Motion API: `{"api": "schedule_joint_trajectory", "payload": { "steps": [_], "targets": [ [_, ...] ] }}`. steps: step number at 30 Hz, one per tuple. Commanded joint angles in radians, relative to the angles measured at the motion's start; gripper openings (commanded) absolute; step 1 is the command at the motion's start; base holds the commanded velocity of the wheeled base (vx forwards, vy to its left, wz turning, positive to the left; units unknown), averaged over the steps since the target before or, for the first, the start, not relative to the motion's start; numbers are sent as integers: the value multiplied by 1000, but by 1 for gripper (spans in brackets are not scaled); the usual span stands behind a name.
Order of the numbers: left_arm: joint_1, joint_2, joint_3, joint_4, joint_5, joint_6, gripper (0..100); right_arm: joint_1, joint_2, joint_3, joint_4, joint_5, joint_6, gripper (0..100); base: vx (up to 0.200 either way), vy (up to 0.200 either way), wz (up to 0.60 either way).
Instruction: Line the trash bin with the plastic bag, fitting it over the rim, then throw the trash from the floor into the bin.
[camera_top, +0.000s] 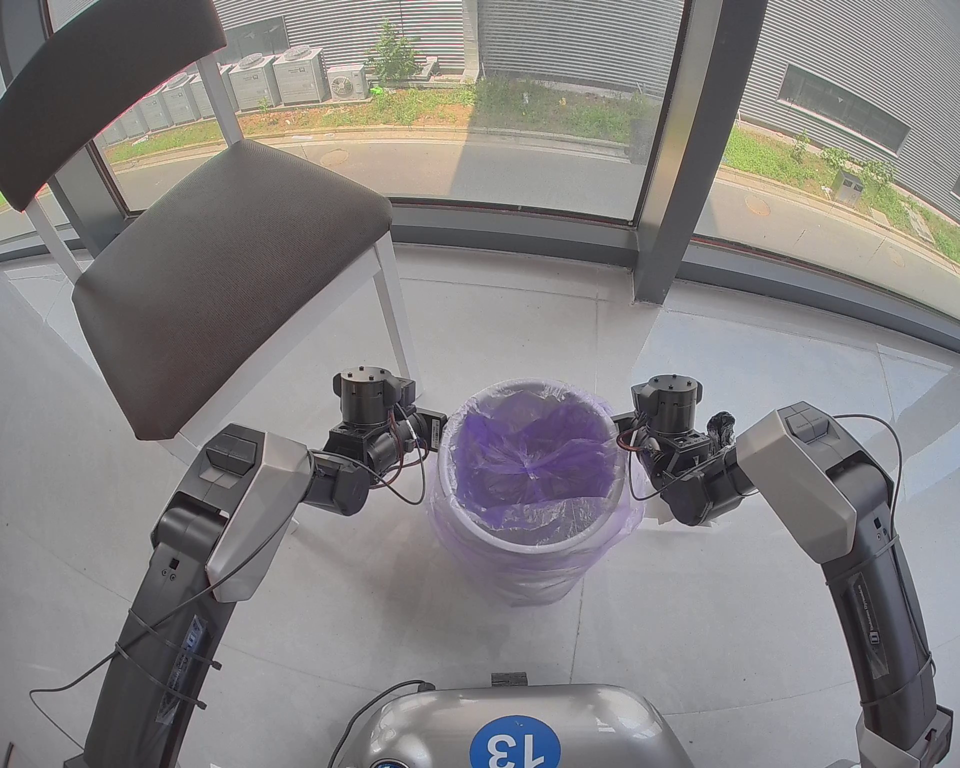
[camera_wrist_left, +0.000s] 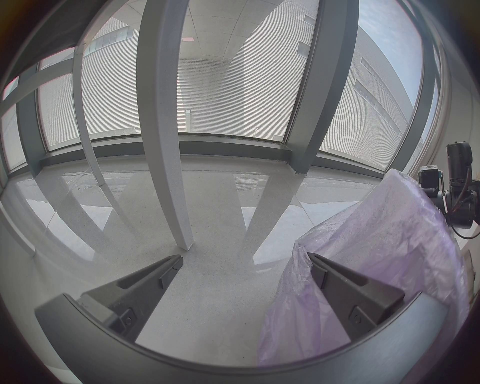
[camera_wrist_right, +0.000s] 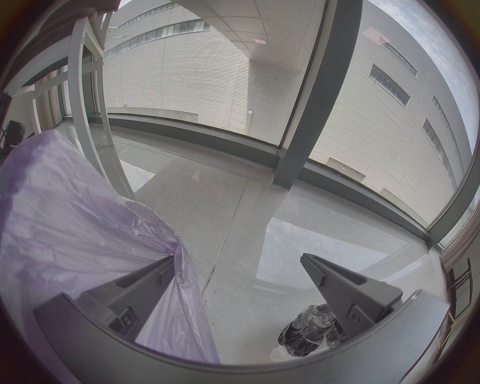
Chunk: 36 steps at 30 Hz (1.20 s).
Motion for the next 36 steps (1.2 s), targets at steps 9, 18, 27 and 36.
{"api": "schedule_joint_trajectory", "payload": {
  "steps": [9,18,27,36],
  "targets": [
    [21,-86,9,1,51,-19,100,-6,-74,24,41,0,32,100,0,0,0],
    [23,-270,324,-88,34,-34,100,-29,-225,189,44,1,57,100,0,0,0],
    [33,-393,543,-128,34,-26,100,-52,-333,318,109,34,131,100,0,0,0],
    [36,-432,683,-214,34,-26,100,-52,-376,331,305,121,335,100,0,0,0]
  ]
}}
